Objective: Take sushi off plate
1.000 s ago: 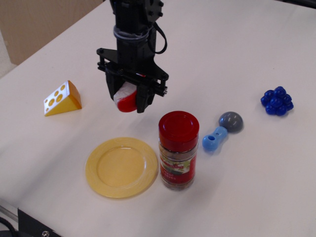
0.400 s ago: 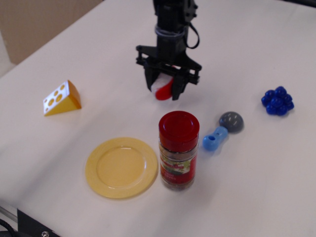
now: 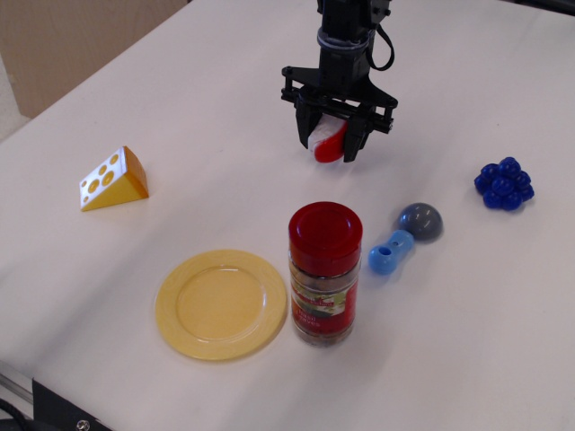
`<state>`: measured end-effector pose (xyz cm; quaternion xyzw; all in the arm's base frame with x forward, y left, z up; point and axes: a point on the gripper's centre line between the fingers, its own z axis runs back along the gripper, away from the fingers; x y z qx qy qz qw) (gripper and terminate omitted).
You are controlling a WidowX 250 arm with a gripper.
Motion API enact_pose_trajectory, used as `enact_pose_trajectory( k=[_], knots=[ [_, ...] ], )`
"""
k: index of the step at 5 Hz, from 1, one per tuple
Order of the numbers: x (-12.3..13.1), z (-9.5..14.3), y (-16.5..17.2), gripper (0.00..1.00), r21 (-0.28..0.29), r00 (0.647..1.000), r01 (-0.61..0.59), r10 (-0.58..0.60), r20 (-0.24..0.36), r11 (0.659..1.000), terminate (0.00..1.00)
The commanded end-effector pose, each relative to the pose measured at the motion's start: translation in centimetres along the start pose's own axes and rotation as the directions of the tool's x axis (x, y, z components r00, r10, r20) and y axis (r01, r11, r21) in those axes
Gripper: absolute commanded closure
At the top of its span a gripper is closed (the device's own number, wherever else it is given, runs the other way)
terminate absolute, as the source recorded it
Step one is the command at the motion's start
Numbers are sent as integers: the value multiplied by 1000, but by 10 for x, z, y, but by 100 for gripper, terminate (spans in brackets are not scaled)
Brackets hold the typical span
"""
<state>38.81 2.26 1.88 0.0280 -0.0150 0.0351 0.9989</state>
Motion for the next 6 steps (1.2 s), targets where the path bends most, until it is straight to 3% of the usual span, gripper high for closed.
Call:
enact_pose_trajectory(
  k=[1, 3, 4, 5, 6],
  knots=[
    [5, 26, 16, 0, -30, 996, -66, 68, 63, 997, 0],
    [-7, 75, 22, 0, 0, 985, -106, 105, 141, 994, 0],
    [-15, 91, 25, 0, 20, 974, -139, 133, 181, 990, 0],
    [-15, 91, 25, 0, 20, 974, -139, 133, 181, 990, 0],
    [-15, 91, 25, 0, 20, 974, -139, 133, 181, 990, 100]
  ],
)
